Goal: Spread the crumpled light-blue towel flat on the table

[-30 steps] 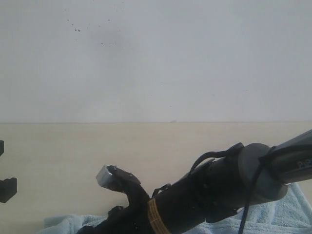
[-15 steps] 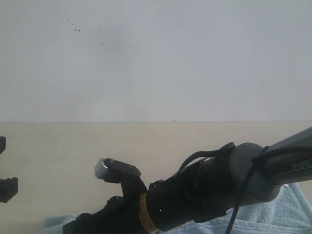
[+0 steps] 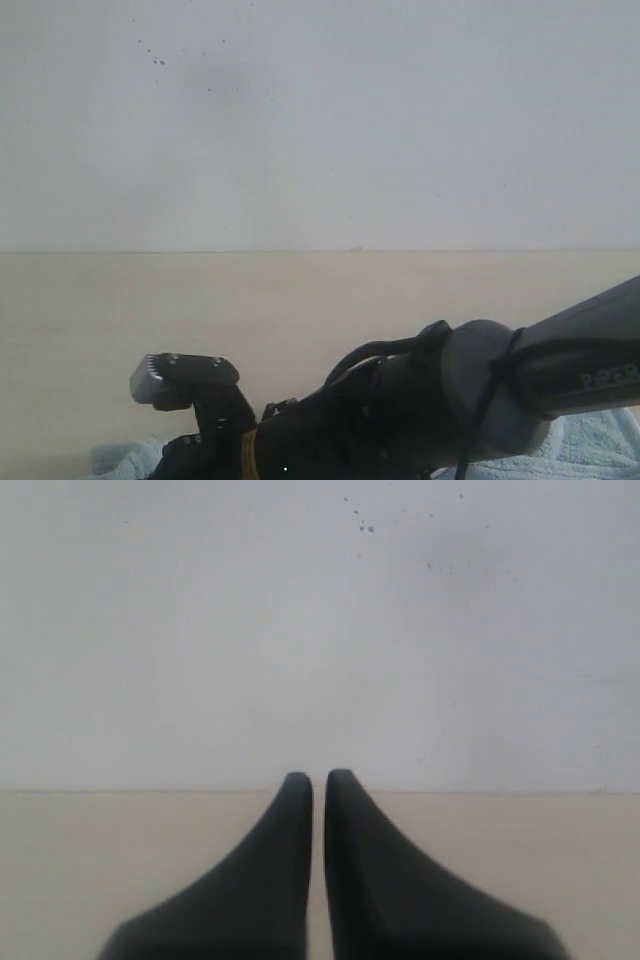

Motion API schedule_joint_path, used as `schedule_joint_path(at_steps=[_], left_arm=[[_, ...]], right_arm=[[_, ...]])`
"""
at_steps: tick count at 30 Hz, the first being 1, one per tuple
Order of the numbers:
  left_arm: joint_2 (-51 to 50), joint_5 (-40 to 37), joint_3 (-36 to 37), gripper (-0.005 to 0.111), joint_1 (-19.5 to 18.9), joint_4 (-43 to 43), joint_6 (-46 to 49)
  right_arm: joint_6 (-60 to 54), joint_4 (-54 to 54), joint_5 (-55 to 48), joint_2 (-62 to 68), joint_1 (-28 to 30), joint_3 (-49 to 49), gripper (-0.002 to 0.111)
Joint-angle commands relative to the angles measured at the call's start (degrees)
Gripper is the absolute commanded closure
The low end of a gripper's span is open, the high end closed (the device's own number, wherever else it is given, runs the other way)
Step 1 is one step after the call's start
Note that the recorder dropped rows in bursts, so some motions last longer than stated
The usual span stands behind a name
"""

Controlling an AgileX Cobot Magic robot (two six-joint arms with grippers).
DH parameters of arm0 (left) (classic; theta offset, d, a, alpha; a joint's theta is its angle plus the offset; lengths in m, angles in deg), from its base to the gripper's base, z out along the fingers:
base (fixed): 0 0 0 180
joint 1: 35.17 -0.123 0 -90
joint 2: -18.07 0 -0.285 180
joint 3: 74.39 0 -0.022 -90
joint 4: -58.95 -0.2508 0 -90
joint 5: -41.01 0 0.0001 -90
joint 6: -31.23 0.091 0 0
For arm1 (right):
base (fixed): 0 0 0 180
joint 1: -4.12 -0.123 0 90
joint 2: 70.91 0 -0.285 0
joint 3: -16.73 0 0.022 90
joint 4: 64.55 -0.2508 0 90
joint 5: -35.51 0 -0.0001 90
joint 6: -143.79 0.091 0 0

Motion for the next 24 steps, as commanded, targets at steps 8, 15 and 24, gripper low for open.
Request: schedule_joint_path(at_steps=[8, 15, 24], left_arm=[[-0.1, 3.6, 0.1, 0.102, 0.0, 0.1, -3.0], [-0.1, 2.7, 0.1, 0.102, 0.0, -2.5, -3.7], [-0.1, 2.4, 0.1, 0.102, 0.0, -3.1, -3.7]], right_arm=[[-0.7, -2.5, -24.5, -0.1, -0.5, -0.3, 0.077], [-1.4, -4.5, -16.5, -0.1, -0.5, -0.3, 0.077], [-8.0, -16.4, 2.8, -0.1, -0.6, -0.3, 0.077]])
